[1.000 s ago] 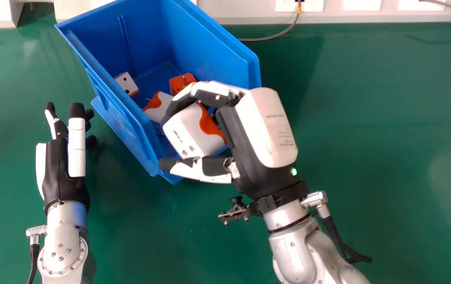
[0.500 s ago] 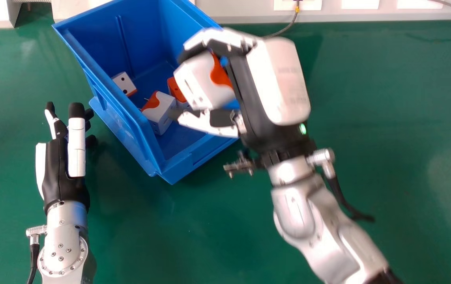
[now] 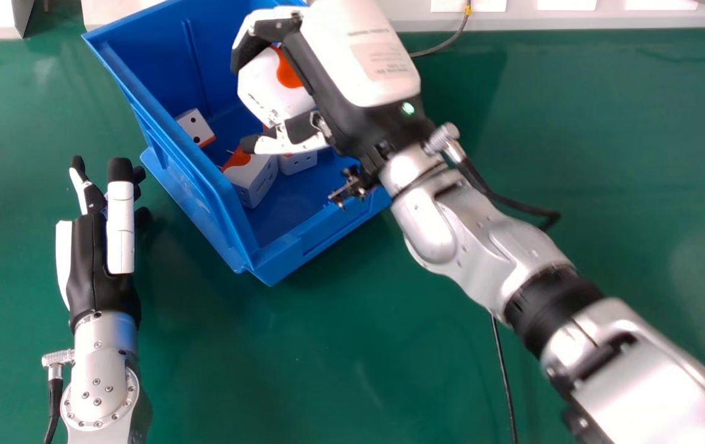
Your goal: Pick all objects and put in blue box
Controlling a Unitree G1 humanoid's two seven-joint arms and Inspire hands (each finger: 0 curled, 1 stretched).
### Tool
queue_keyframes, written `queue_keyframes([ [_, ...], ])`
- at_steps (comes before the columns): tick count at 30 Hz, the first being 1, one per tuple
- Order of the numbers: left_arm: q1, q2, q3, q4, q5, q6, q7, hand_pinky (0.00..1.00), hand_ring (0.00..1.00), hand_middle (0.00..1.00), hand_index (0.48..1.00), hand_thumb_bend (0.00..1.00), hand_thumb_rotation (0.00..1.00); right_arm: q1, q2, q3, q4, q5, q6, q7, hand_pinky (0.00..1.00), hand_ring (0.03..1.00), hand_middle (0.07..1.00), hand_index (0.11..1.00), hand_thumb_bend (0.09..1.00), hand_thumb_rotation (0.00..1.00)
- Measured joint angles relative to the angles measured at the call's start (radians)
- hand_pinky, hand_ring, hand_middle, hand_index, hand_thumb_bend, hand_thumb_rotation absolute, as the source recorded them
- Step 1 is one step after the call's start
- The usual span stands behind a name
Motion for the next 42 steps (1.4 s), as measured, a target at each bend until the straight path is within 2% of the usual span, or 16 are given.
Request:
queue_keyframes([
  [5,-0.002,0.000,-0.004,0.003,0.001,-0.004,0.001,0.86,0.90,0.87,0.940,0.96,1.00,-0.068,0.039,0.048,0.113,-0.026,0.091,-0.002,0.36,0.468,0.518,0.489,0.499,0.00],
  [7,-0.004,0.000,-0.004,0.009,0.001,-0.009,0.003,0.86,0.90,0.87,0.940,0.96,1.00,-0.088,0.050,0.057,0.125,-0.029,0.156,0.061,0.36,0.468,0.518,0.489,0.499,0.00],
  [8,-0.006,0.000,-0.004,0.013,0.001,-0.012,0.004,0.86,0.90,0.87,0.940,0.95,1.00,-0.094,0.052,0.058,0.125,-0.027,0.185,0.098,0.41,0.535,0.601,0.558,0.550,0.00],
  [10,-0.010,0.000,-0.004,0.020,0.000,-0.014,0.007,0.86,0.90,0.87,0.940,0.95,1.00,-0.097,0.055,0.057,0.119,-0.019,0.231,0.149,0.57,0.702,0.745,0.708,0.684,0.07],
  [11,-0.011,0.000,-0.003,0.021,0.000,-0.014,0.009,0.86,0.90,0.87,0.940,0.95,1.00,-0.097,0.055,0.058,0.113,-0.019,0.245,0.154,0.57,0.702,0.745,0.708,0.684,0.07],
  [14,-0.014,0.000,-0.004,0.022,0.000,-0.014,0.011,0.86,0.90,0.87,0.940,0.95,1.00,-0.097,0.054,0.063,0.088,-0.020,0.269,0.139,0.76,0.848,0.870,0.851,0.838,0.19],
  [15,-0.015,0.000,-0.004,0.023,0.000,-0.014,0.010,0.86,0.90,0.87,0.940,0.95,1.00,-0.097,0.054,0.067,0.086,-0.022,0.269,0.127,0.76,0.848,0.870,0.851,0.838,0.19],
  [16,-0.017,0.000,-0.004,0.025,0.000,-0.014,0.010,0.86,0.90,0.87,0.940,0.95,1.00,-0.097,0.054,0.074,0.086,-0.023,0.269,0.111,0.81,0.878,0.896,0.881,0.871,0.22],
  [21,-0.019,0.000,-0.006,0.028,0.000,-0.015,0.010,0.86,0.90,0.87,0.942,0.96,1.00,-0.097,0.050,0.099,0.084,-0.036,0.266,0.034,0.95,0.969,0.973,0.969,0.968,0.43],
  [23,-0.021,0.000,-0.006,0.031,0.000,-0.015,0.010,0.86,0.90,0.87,0.942,0.96,1.00,-0.097,0.047,0.107,0.076,-0.039,0.267,0.009,0.98,0.984,0.987,0.985,0.984,0.49],
  [28,-0.028,0.001,-0.006,0.040,-0.001,-0.017,0.010,0.86,0.90,0.87,0.943,0.97,1.00,-0.097,0.039,0.119,0.040,-0.042,0.265,-0.050,0.99,0.996,0.997,0.996,0.997,0.58],
  [34,-0.029,0.000,-0.006,0.046,-0.001,-0.023,0.010,0.86,0.90,0.87,0.943,0.97,1.00,-0.069,-0.004,0.118,-0.057,-0.038,0.222,-0.081,1.00,1.000,1.000,1.000,1.000,0.61],
  [37,-0.030,0.000,-0.008,0.046,-0.002,-0.024,0.009,0.86,0.90,0.87,0.943,0.97,1.00,-0.001,-0.056,0.112,-0.165,-0.037,0.162,-0.108,1.00,1.000,1.000,1.000,1.000,0.63],
  [42,-0.028,-0.003,-0.009,0.042,-0.003,-0.023,0.010,0.86,0.90,0.87,0.943,0.97,1.00,0.197,-0.204,0.084,-0.420,-0.040,0.046,-0.181,1.00,1.000,1.000,1.000,1.000,0.61],
])
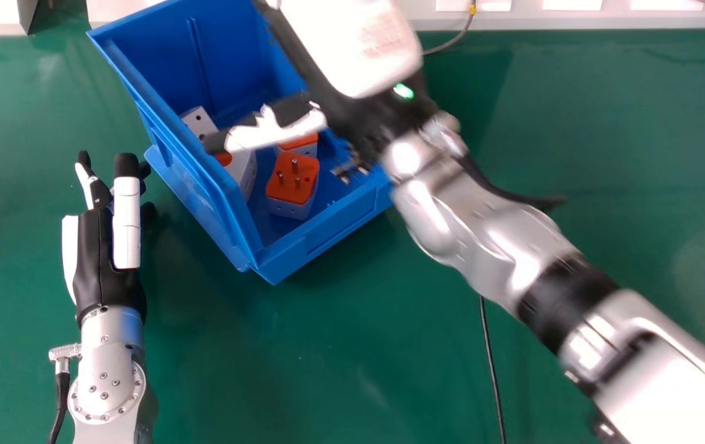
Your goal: Pick all objects and put in blue box
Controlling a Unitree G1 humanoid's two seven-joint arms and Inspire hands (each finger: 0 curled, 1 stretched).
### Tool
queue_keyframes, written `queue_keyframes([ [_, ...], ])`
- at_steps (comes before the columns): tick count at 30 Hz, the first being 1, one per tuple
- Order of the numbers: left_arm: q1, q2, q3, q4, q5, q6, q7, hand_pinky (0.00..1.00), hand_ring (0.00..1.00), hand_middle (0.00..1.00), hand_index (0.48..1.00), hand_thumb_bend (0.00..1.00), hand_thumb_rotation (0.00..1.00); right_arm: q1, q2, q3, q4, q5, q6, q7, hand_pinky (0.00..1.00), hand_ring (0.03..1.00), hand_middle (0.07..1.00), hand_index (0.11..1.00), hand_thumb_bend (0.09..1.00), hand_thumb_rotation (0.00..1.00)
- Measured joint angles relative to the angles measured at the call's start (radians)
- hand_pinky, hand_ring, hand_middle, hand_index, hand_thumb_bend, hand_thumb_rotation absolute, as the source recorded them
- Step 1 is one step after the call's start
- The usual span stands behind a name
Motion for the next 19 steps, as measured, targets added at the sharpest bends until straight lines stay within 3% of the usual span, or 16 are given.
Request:
queue_keyframes([
  [2,0.002,0.000,0.000,-0.002,0.000,0.001,0.000,0.86,0.90,0.87,0.943,0.97,1.00,0.058,-0.045,-0.014,-0.039,0.002,-0.042,-0.031,1.00,1.000,1.000,1.000,0.997,0.63],
  [8,0.004,-0.005,-0.001,-0.012,0.000,0.008,0.000,0.86,0.90,0.87,0.943,0.98,1.00,0.223,-0.134,-0.085,0.057,0.114,-0.357,-0.088,0.99,1.000,1.000,1.000,0.984,0.70],
  [10,0.012,-0.004,0.000,-0.024,-0.001,0.009,-0.001,0.86,0.90,0.87,0.943,0.98,1.00,0.290,-0.145,-0.117,0.101,0.182,-0.454,-0.071,0.98,1.000,1.000,1.000,0.950,0.78],
  [12,0.023,-0.002,0.002,-0.032,-0.001,0.009,-0.003,0.86,0.90,0.87,0.943,0.98,1.00,0.346,-0.146,-0.142,0.136,0.232,-0.507,-0.042,0.98,1.000,1.000,1.000,0.950,0.78],
  [14,0.030,0.004,0.003,-0.037,-0.002,0.009,-0.016,0.86,0.90,0.87,0.943,0.98,1.00,0.390,-0.129,-0.173,0.187,0.289,-0.548,-0.001,0.97,1.000,1.000,1.000,0.937,0.82],
  [19,0.034,0.030,0.019,-0.036,-0.010,0.009,-0.039,0.86,0.90,0.86,0.942,0.97,1.00,0.424,-0.028,-0.271,0.286,0.510,-0.529,0.250,0.89,0.996,1.000,1.000,0.891,0.93],
])
